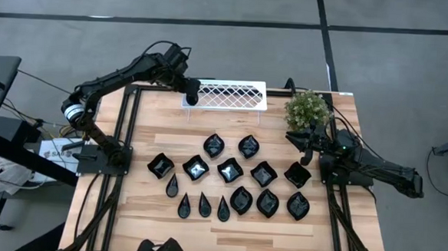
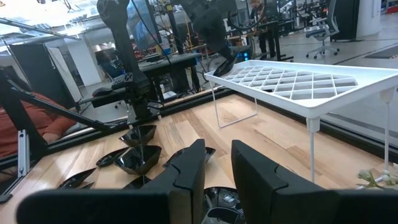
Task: Pick & Place Mini shaped plates
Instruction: Put the drop shaped plate on the shelf
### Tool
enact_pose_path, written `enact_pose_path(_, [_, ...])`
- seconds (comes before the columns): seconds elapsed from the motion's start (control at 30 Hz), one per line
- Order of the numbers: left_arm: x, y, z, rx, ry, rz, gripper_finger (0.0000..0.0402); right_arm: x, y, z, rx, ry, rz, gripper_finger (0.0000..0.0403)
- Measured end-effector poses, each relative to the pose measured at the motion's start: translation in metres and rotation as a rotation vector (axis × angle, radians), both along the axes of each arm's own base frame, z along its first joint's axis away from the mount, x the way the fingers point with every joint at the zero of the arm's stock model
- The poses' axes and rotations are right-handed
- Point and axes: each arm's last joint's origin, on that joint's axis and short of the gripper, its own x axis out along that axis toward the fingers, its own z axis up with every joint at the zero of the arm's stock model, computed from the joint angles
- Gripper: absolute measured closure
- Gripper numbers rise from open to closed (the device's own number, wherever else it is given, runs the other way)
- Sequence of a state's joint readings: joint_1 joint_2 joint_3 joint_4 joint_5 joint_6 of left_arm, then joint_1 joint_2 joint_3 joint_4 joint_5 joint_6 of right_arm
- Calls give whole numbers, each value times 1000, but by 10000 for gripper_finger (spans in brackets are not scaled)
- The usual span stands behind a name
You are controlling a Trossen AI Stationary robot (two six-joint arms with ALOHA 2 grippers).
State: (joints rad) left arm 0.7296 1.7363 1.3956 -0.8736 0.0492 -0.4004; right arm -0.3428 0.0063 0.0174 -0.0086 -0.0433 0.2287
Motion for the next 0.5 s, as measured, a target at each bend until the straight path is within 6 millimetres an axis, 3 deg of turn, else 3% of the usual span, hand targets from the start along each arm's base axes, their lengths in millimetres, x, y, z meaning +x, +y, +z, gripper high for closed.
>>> enact_pose_path(0.3, [0, 1, 0, 29, 7, 7, 393, 0, 0, 0, 0, 0, 0, 329])
enact_pose_path(0.5, [1, 2, 1, 36, 0, 7, 362, 0, 0, 0, 0, 0, 0, 329])
